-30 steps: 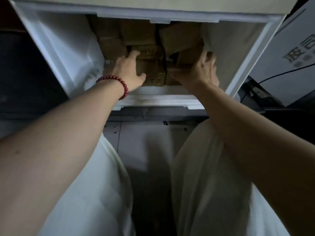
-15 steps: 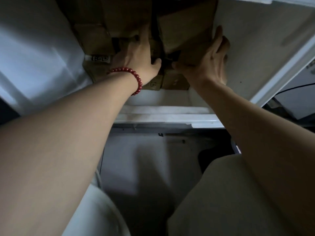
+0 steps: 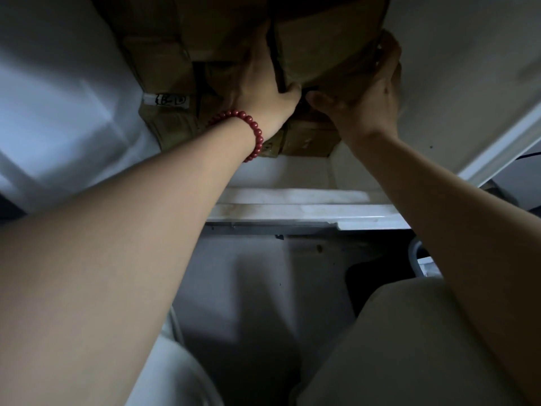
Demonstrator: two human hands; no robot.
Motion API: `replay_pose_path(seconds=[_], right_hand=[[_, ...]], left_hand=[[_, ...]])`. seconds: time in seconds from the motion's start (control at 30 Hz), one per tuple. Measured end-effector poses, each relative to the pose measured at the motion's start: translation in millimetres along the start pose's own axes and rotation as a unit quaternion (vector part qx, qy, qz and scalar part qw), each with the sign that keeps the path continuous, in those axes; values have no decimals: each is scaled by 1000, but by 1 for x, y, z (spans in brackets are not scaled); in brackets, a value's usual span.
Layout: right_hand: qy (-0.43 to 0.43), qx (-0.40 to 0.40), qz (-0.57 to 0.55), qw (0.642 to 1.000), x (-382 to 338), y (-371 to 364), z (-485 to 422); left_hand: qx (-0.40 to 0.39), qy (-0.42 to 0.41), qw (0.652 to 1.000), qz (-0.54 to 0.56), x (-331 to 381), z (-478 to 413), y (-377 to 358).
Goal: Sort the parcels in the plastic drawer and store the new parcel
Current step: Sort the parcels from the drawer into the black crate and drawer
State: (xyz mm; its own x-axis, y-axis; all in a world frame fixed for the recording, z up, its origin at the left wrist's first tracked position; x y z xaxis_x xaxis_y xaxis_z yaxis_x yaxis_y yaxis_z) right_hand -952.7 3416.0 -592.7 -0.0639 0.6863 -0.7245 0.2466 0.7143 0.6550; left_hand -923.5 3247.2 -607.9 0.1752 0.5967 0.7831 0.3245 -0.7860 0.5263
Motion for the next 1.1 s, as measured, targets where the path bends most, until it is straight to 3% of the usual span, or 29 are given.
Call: replay_pose_path(seconds=[0.23, 0.33, 0.53, 0.9, 1.1], right_hand=[[-67, -27, -111, 991, 11, -5, 6], [-105, -78, -136, 982, 20, -12, 17], [-128, -88, -156, 975, 12, 5, 39], [-115, -122, -143, 975, -18, 37, 105], [-157, -231, -136, 951, -22, 31, 136]], left_hand=[[48, 19, 993, 102, 12, 9, 3], [36, 15, 990, 133, 19, 17, 7], [42, 46, 984, 167, 28, 44, 20], [27, 94, 980, 170, 43, 103, 55], [-18, 118, 988, 96, 46, 134, 85]])
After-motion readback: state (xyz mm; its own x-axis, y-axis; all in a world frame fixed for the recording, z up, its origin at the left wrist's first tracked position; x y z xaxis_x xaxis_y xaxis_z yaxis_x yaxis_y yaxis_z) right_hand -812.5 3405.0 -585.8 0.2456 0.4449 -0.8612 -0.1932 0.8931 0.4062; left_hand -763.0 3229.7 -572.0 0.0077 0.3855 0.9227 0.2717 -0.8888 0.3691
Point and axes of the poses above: each hand's wrist, its own z-axis away from the middle knuckle, its own y-axis out of the back of the hand, x = y × z, the point moved 10 cm from there along -z, towards the middle knuckle, and after that the axes turned 10 degrees about -y, right-handed, at the moved point
